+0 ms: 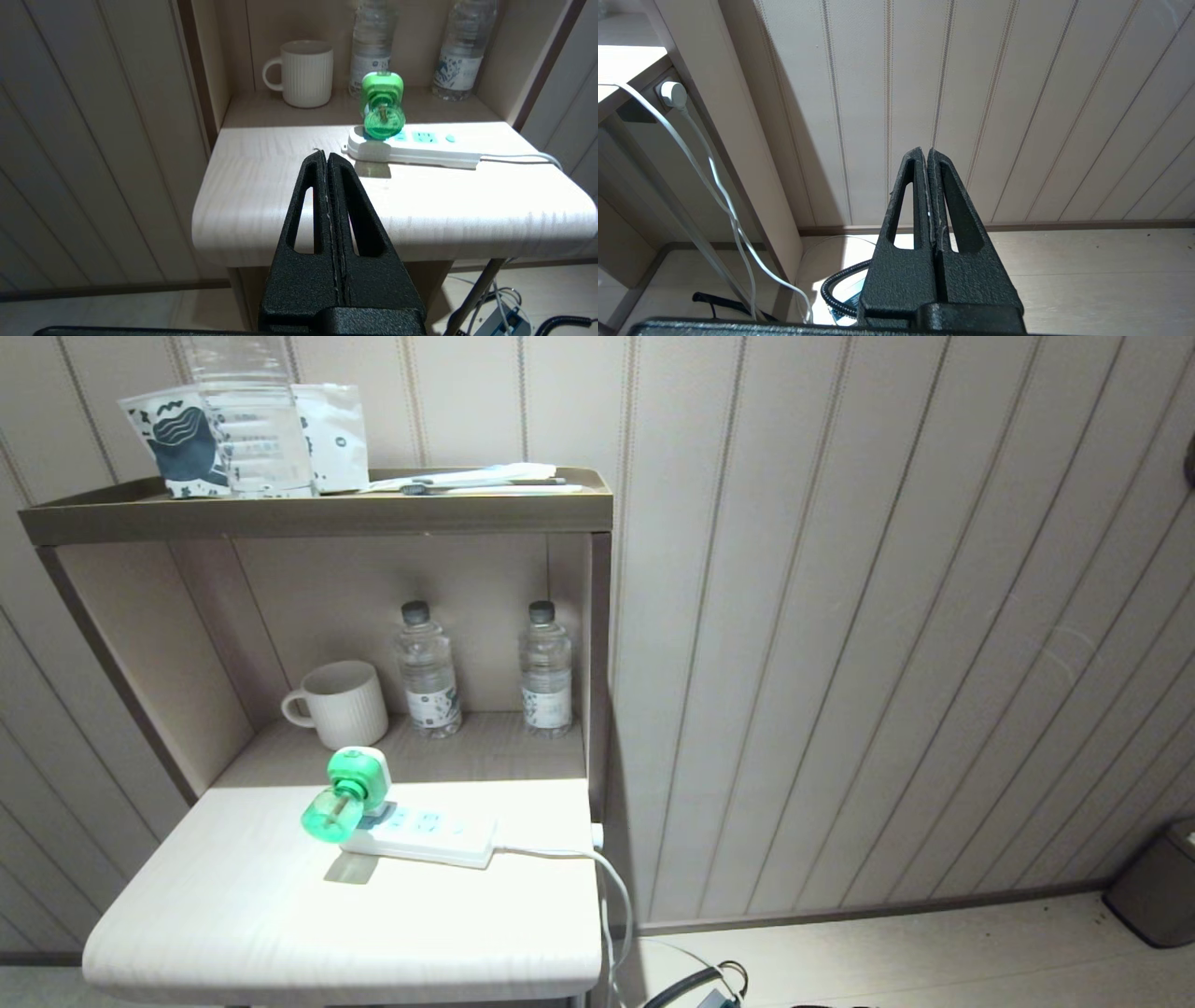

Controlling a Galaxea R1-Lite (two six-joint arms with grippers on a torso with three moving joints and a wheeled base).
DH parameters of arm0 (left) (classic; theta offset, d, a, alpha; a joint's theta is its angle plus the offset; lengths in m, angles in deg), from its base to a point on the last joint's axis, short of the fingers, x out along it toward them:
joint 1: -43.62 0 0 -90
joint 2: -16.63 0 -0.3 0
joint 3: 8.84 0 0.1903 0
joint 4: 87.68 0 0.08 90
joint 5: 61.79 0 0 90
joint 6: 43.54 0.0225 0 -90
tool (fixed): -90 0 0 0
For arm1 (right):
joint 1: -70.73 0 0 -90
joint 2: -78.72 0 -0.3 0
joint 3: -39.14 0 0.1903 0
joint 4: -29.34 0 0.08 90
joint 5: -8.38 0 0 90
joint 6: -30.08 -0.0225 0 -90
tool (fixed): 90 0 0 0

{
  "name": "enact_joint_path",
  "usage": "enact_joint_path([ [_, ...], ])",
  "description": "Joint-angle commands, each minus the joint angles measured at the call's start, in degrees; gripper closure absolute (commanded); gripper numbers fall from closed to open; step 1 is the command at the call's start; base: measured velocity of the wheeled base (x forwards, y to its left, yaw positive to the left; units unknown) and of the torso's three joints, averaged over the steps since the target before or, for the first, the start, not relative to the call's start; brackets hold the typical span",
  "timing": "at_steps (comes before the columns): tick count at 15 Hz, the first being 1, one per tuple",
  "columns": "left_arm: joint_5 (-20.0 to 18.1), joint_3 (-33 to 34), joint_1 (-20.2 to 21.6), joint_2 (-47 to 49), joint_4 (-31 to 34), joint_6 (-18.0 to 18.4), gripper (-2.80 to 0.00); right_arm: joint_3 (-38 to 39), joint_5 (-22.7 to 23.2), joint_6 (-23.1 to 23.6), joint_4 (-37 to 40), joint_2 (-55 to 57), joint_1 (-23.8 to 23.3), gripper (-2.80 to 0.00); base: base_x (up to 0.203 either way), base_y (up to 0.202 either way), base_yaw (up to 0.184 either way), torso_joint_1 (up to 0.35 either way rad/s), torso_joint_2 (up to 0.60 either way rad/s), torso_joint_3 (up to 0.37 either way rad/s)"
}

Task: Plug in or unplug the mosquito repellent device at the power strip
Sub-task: Hold the socket with your right hand and unplug it with your left hand

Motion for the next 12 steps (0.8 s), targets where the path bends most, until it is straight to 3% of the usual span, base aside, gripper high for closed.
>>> enact_joint_path([
  [1,0.13,-0.79,-0.02,2.72,0.12,-0.02,0.0,-0.55,0.03,0.0,1.02,0.09,0.0,0.0,0.0,0.0,0.0,0.0,0.0,0.0],
  [3,0.49,0.34,-0.02,1.41,0.33,-0.02,0.0,-3.34,0.23,0.2,6.74,0.08,0.01,0.0,0.0,0.0,0.0,0.0,0.0,0.0],
  [7,0.44,-0.77,0.03,1.86,0.12,-0.02,0.0,-16.06,3.42,0.37,17.74,0.3,0.11,0.0,0.0,0.0,0.0,0.0,0.0,0.0],
  [9,0.38,-2.61,0.05,3.64,0.02,-0.19,0.0,-17.47,3.75,0.36,17.0,5.45,0.16,0.0,0.0,0.0,0.0,0.0,0.0,0.0],
  [12,0.29,-7.53,0.07,8.68,0.0,-1.54,0.0,-20.42,3.87,0.23,9.2,18.17,-0.35,0.0,0.0,0.0,0.0,0.0,0.0,0.0],
])
